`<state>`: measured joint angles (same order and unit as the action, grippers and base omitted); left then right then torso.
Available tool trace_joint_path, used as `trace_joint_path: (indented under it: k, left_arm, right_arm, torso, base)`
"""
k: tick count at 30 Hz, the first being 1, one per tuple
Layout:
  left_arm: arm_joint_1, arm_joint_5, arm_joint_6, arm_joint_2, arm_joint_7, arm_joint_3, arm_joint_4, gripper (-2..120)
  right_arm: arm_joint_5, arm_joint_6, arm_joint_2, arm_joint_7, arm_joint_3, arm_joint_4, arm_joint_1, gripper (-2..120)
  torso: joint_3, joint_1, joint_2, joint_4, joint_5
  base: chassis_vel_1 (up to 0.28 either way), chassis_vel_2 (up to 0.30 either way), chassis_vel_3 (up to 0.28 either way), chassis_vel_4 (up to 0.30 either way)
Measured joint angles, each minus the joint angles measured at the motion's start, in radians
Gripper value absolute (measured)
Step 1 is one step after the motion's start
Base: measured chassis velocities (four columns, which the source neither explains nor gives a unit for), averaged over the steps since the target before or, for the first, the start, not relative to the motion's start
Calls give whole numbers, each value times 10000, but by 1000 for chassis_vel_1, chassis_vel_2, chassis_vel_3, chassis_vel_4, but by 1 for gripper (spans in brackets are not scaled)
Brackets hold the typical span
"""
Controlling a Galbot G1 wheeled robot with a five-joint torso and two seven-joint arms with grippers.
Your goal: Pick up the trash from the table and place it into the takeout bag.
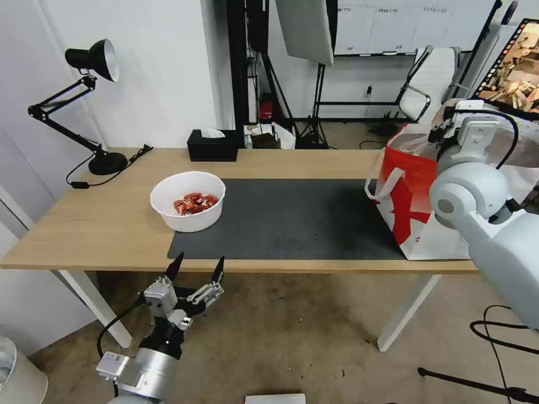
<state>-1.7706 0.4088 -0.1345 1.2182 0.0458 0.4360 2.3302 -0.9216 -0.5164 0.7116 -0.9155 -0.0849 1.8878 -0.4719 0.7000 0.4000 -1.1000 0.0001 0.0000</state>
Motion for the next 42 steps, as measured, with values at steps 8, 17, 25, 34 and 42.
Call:
trace_joint_path:
  k: [8,17,25,34,42]
  left_arm:
    - [-10,18,0,-45,0,36,27,100]
    - [-14,10,11,-84,-22,-8,31,100]
    - [-29,14,12,-106,-23,-4,54,100]
    - [-55,17,16,-137,-23,-3,111,100]
    - [-44,55,17,-144,-21,23,185,100]
  right_arm:
    - [6,109,23,-224,-111,28,-257,6]
    - [35,262,-95,-264,-269,258,-678,37]
    - [-43,239,-189,-256,-257,319,-672,65]
    - [-233,117,-279,-244,-182,434,-641,97]
    - [-293,1125,-350,557,-218,682,-724,100]
  torso:
    - [0,0,0,-1,0]
    - [0,0,0,-1,0]
    - [0,0,0,-1,0]
    - [0,0,0,-1,0]
    - [0,0,0,-1,0]
  base:
    - [0,0,0,0]
    - [0,0,0,0]
    - [0,0,0,0]
    - [0,0,0,0]
    - [0,0,0,0]
